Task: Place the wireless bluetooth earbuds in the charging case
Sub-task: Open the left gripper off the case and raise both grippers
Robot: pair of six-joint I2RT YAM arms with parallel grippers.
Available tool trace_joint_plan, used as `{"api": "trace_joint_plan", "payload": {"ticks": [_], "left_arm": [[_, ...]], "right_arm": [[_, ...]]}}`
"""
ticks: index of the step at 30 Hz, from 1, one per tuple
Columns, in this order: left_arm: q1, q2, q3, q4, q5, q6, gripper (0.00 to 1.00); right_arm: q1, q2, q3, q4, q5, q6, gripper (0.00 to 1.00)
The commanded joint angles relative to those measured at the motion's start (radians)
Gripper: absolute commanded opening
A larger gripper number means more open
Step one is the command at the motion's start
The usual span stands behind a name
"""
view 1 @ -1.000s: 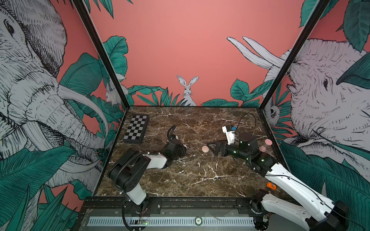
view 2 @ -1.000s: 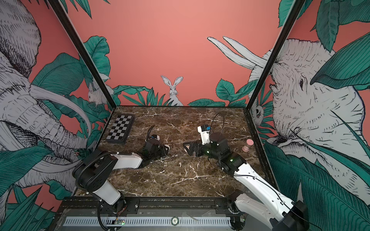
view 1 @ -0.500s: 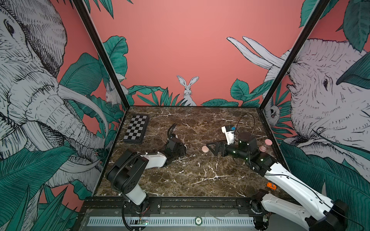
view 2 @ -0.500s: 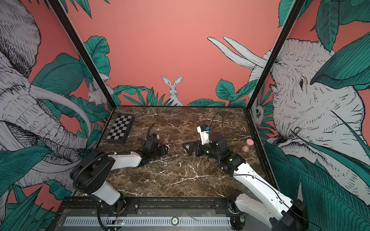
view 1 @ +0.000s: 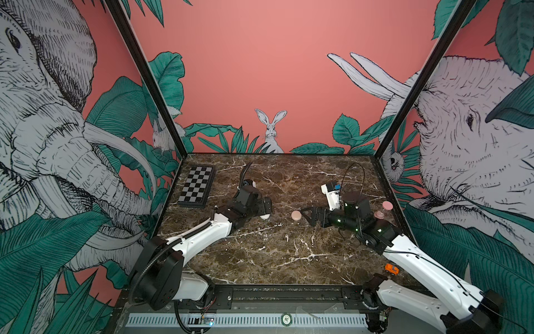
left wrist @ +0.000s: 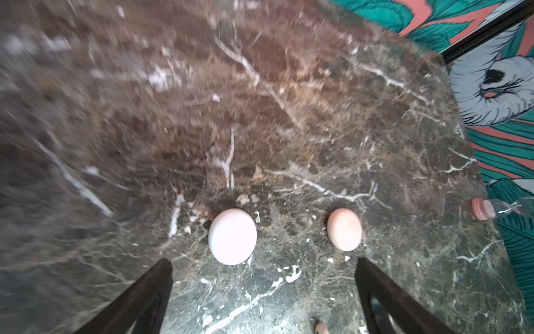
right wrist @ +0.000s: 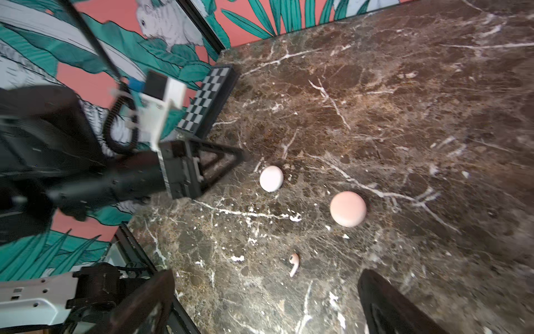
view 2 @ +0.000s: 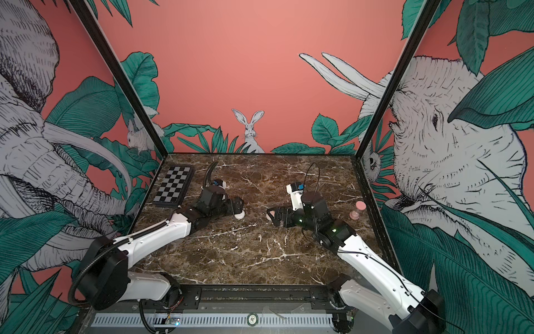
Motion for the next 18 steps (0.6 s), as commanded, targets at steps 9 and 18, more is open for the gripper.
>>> {"api": "trace_joint_plan", "payload": {"ticks": [9,18], "left_arm": [[0.007,-0.134,0.100,-0.325,-0.125,0.103,0.99],[0.005,-0.184,-0.017,-0.293,-0.076,0.054,0.99]], "right_arm": [[-0.057,0.104,0.189,-0.385,0.216,-0.051,0.98],[-0.061,0.178,0.237,-0.460,0.249,-0.108,0.98]]}}
